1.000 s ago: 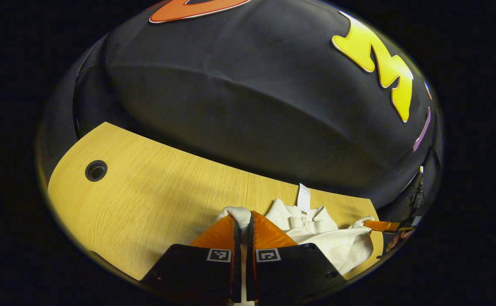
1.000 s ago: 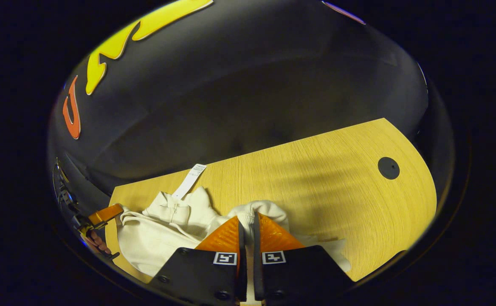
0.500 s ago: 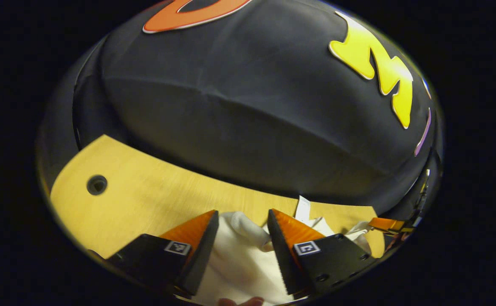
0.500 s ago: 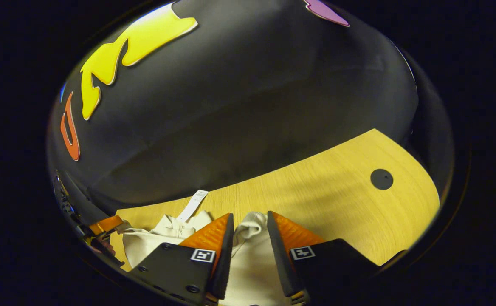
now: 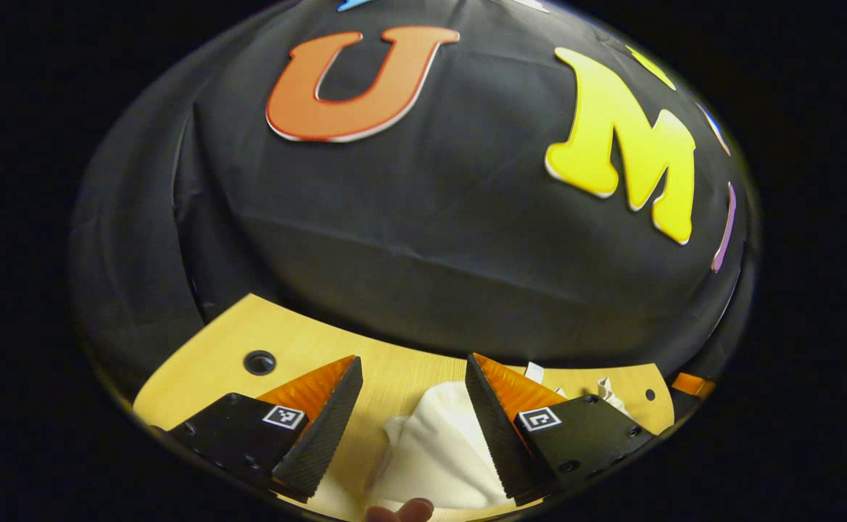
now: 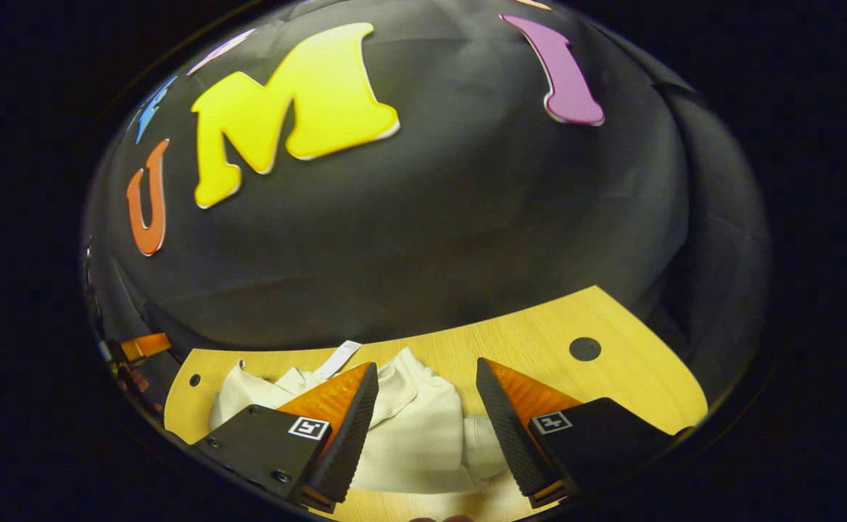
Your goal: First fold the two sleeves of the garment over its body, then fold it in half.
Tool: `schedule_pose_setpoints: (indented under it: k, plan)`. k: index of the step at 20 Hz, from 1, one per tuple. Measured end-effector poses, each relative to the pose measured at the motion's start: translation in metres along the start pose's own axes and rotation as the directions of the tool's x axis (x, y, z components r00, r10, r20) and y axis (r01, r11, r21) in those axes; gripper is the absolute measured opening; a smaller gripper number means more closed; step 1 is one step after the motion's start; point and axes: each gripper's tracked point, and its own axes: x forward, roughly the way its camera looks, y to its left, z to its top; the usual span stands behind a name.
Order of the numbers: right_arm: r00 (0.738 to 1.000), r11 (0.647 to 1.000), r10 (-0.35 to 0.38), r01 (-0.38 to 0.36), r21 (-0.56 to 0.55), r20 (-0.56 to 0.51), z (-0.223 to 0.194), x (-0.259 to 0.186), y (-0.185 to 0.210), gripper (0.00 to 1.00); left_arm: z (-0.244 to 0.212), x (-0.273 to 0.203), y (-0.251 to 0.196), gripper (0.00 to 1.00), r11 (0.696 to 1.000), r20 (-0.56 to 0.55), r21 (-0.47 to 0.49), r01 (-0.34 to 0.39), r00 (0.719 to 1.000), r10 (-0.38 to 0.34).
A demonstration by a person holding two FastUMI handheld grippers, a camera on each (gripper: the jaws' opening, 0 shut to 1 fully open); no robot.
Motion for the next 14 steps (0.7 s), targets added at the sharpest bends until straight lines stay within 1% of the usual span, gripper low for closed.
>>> schedule_pose_setpoints:
  k: [1, 2, 3, 5, 6, 7, 10, 12, 13, 14]
  plan:
    - [0.999, 1.000, 0.004, -0.003, -0.010, 0.031, 0.011, -0.023, 0.006, 0.80, 0.023, -0.028, -0.001, 0.91, 1.000, 0.046, -0.004, 0.003, 0.999, -0.003]
    - [0.998, 1.000, 0.009, -0.009, -0.013, 0.064, 0.022, -0.042, 0.012, 0.86, 0.043, -0.054, -0.003, 0.92, 1.000, 0.090, -0.009, 0.010, 0.996, -0.009]
    - [0.996, 1.000, 0.016, -0.015, -0.013, 0.088, 0.033, -0.066, 0.020, 0.86, 0.062, -0.080, -0.009, 0.91, 1.000, 0.131, -0.012, 0.022, 0.991, -0.020]
    - [0.990, 0.999, 0.037, -0.033, -0.027, 0.136, 0.052, -0.116, 0.037, 0.87, 0.089, -0.132, -0.021, 0.92, 0.999, 0.196, 0.011, 0.050, 0.979, -0.051]
    - [0.985, 0.998, 0.047, -0.040, -0.046, 0.168, 0.061, -0.138, 0.044, 0.87, 0.099, -0.156, -0.024, 0.92, 0.998, 0.228, 0.039, 0.046, 0.972, -0.054]
    - [0.979, 0.997, 0.054, -0.041, -0.072, 0.199, 0.067, -0.154, 0.054, 0.88, 0.104, -0.173, -0.026, 0.92, 0.998, 0.253, 0.046, 0.037, 0.966, -0.047]
    - [0.964, 0.993, 0.077, -0.052, -0.103, 0.255, 0.072, -0.213, 0.071, 0.88, 0.104, -0.226, -0.044, 0.93, 0.998, 0.260, 0.031, 0.061, 0.963, -0.067]
    - [0.951, 0.991, 0.098, -0.066, -0.117, 0.295, 0.069, -0.241, 0.082, 0.89, 0.087, -0.247, -0.054, 0.93, 0.997, 0.268, 0.024, 0.076, 0.960, -0.079]
    - [0.946, 0.989, 0.101, -0.063, -0.130, 0.308, 0.065, -0.252, 0.085, 0.89, 0.079, -0.259, -0.059, 0.94, 0.995, 0.282, 0.032, 0.094, 0.954, -0.099]
    - [0.943, 0.987, 0.105, -0.061, -0.146, 0.315, 0.057, -0.259, 0.089, 0.88, 0.074, -0.270, -0.063, 0.82, 0.994, 0.293, 0.043, 0.102, 0.950, -0.110]
